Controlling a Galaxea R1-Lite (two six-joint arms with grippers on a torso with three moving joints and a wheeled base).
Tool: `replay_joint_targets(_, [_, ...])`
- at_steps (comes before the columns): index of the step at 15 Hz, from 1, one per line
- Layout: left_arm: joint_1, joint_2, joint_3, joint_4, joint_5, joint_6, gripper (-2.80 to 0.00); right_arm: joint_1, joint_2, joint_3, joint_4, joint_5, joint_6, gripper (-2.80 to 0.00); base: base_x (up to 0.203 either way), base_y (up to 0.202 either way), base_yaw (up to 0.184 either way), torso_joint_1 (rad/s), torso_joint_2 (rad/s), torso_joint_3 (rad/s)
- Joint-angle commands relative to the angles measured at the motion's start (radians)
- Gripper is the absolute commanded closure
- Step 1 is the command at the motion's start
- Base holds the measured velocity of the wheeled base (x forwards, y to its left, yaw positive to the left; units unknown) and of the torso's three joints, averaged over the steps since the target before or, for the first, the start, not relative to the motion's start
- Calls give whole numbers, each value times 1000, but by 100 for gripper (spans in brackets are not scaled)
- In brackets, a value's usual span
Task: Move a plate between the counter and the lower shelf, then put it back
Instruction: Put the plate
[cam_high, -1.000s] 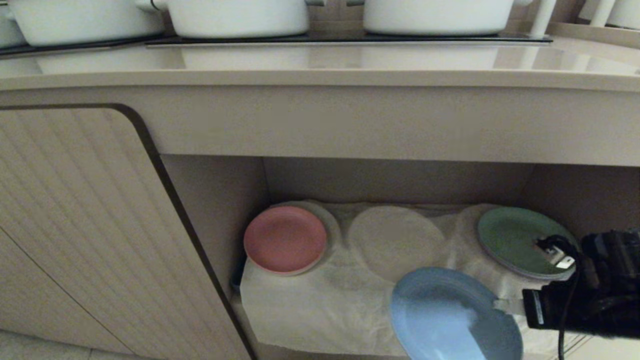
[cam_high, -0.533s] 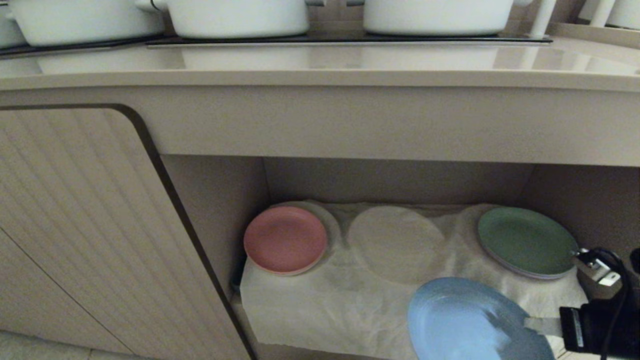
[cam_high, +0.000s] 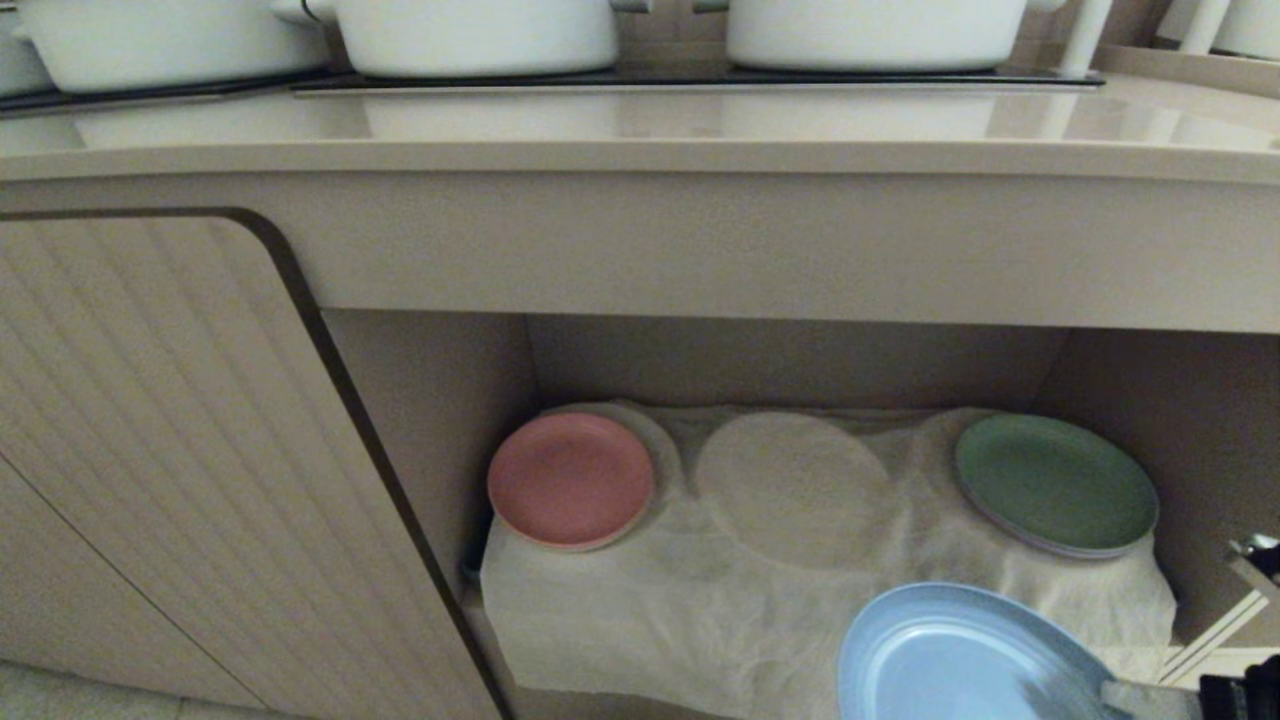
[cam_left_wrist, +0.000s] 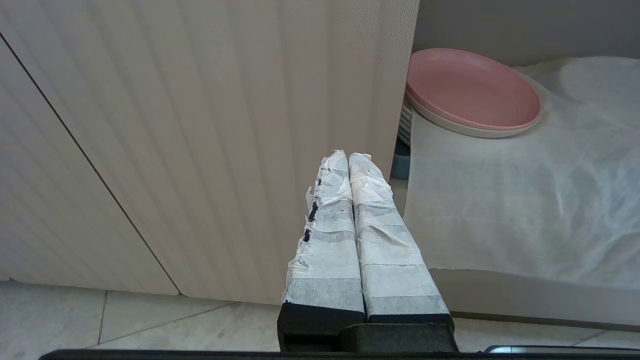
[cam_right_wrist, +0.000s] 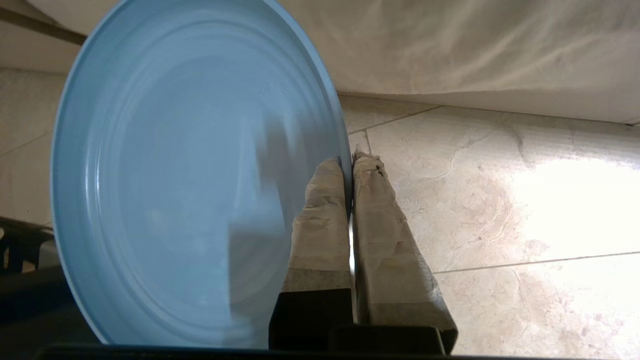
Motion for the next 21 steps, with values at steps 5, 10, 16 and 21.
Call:
replay_joint_targets(5, [0,0,0,0,0,-1,0,-1,-234,41,160,-22,2,0,0,0,0,0,0,0])
replay_joint_targets(10, [0,0,0,0,0,0,0,0,-268,93,203,-119,6,0,0,0,0,0,0,0])
replay_joint_targets(16, [0,0,0,0,0,0,0,7,-264,86,192,-110,13,0,0,0,0,0,0,0])
replay_joint_targets(21, [0,0,0,0,0,0,0,25,-264,49,187,-108,65,0,0,0,0,0,0,0])
